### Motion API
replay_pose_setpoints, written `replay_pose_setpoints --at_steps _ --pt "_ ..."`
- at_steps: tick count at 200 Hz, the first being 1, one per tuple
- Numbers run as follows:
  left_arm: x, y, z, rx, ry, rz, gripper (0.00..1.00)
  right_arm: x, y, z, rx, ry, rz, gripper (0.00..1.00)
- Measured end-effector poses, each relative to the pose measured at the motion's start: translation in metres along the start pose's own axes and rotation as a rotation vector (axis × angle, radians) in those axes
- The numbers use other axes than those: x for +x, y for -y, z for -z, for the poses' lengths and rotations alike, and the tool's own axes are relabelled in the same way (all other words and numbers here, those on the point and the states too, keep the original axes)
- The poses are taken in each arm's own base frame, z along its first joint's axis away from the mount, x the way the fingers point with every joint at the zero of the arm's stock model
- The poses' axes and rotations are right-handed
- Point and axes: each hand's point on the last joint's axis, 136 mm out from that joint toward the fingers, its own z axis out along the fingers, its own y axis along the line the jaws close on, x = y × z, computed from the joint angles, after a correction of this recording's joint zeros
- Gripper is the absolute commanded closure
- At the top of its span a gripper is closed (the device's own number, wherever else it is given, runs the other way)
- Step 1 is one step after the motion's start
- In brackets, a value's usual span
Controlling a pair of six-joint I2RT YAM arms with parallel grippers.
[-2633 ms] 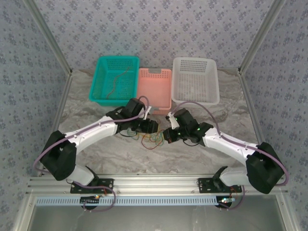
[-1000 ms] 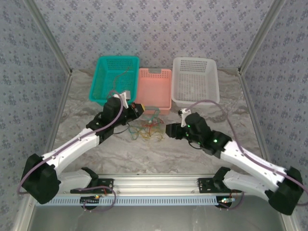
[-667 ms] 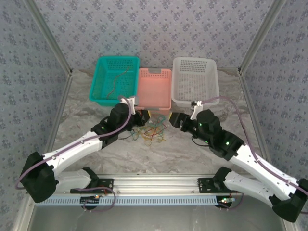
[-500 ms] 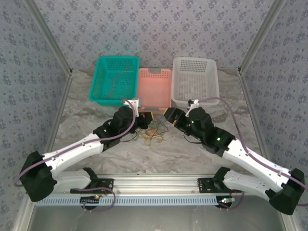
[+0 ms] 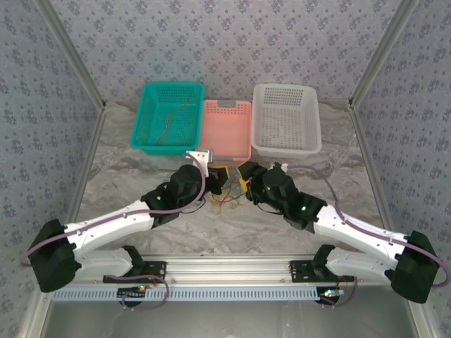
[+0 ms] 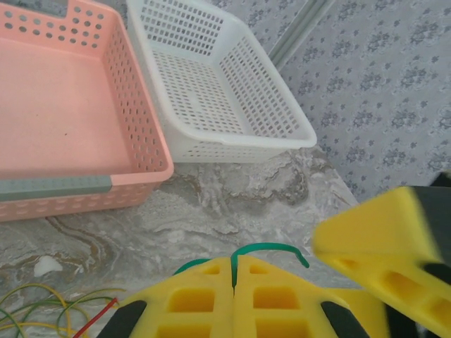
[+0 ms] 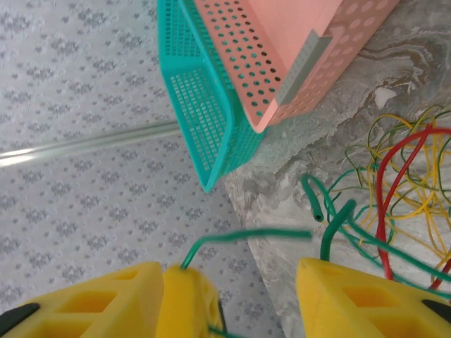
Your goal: Untangle the cables
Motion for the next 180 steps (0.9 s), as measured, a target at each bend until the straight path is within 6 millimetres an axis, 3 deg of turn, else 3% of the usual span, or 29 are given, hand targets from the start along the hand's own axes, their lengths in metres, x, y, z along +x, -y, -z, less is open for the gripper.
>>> replay_pose_setpoints --at_steps 41,48,62,99,107,121,130,149,180 --pt "0.007 0.016 0.002 0.045 -0.002 -0.027 1.0 -0.019 -0.006 -0.006 -0.03 0.044 -0.073 0.7" --pt "0.009 0.018 0.002 0.05 -0.006 -0.031 1.0 -0.021 -0.007 -0.006 -0.036 0.049 -0.08 0.77" --pt "0.011 0.022 0.002 0.065 -0.009 -0.038 1.0 -0.027 -0.009 -0.007 -0.043 0.058 -0.089 1.0" --pt "0.021 0.025 -0.005 0.075 -0.034 -0.049 1.0 -0.036 -0.009 -0.007 -0.036 0.062 -0.051 1.0" --pt "0.024 0.024 -0.006 0.076 -0.045 -0.051 0.89 -0.037 -0.008 -0.006 -0.029 0.057 -0.03 1.0" --pt "0.028 0.024 -0.007 0.073 -0.059 -0.05 0.45 -0.04 -0.009 -0.004 -0.026 0.043 0.0 1.0" --pt "0.031 0.021 -0.008 0.06 -0.072 -0.044 0.31 -0.045 -0.012 -0.003 -0.033 0.044 0.012 1.0" --pt "0.037 0.013 -0.007 0.025 -0.093 -0.023 0.24 -0.059 -0.017 0.001 -0.048 0.044 0.037 1.0" --pt "0.045 -0.003 0.005 -0.022 -0.107 -0.002 0.23 -0.069 -0.017 0.002 -0.048 -0.005 0.055 1.0"
